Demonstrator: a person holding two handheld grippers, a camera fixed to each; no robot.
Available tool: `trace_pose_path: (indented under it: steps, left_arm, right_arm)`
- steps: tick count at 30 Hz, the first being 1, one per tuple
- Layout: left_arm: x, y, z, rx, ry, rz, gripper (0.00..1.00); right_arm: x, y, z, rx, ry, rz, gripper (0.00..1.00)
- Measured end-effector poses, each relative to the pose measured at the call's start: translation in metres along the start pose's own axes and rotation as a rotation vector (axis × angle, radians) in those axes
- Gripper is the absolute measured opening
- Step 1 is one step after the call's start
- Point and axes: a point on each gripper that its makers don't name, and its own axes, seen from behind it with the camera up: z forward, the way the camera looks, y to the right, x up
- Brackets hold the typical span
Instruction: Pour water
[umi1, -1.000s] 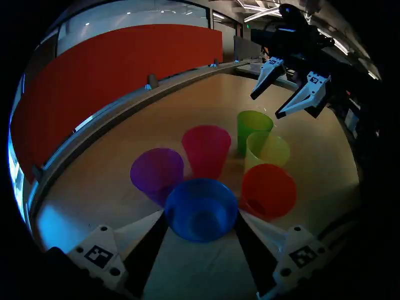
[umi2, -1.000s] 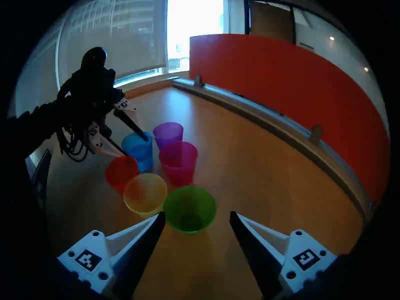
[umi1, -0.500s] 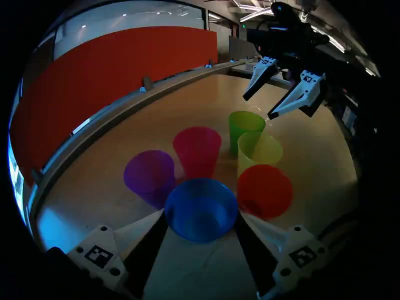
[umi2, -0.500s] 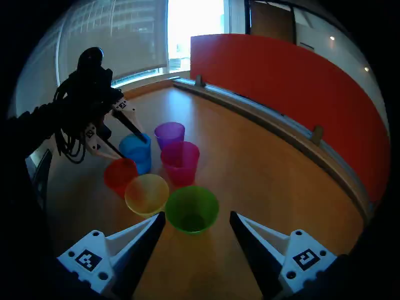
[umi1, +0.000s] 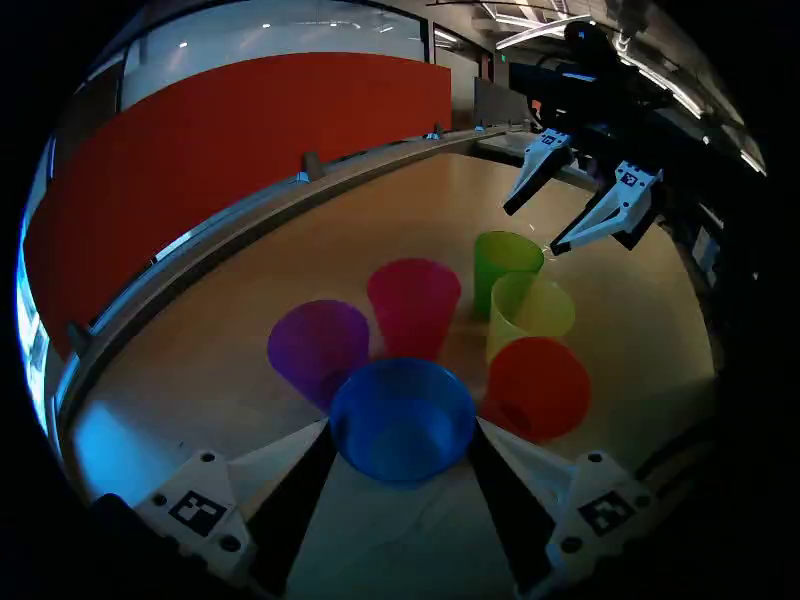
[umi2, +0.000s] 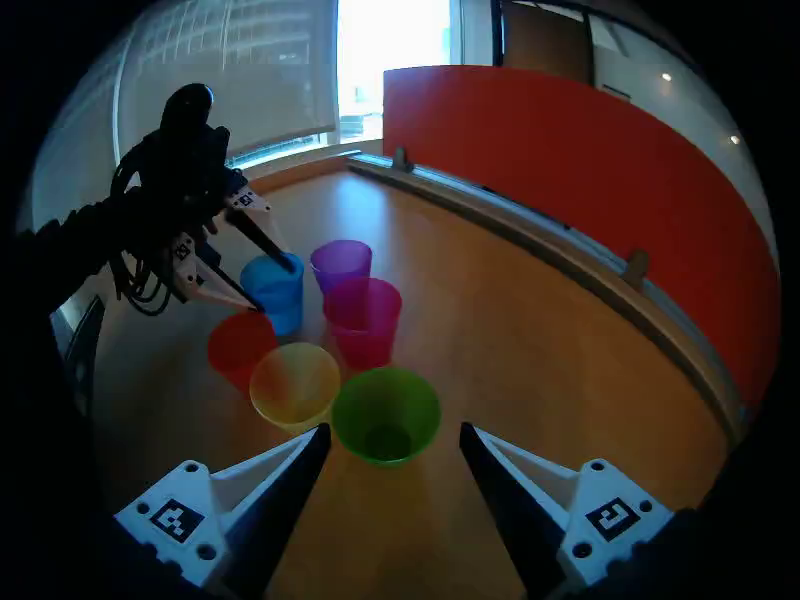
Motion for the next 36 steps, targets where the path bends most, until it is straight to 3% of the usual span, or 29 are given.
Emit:
trace_pose_path:
  steps: [36]
  left_arm:
    - [0.016, -0.007, -0.033, 0.054, 0.067, 0.011, 0.86]
  right_arm:
    - [-0.020, -0.002, 0.032, 0.001, -0.042, -0.061, 1.00]
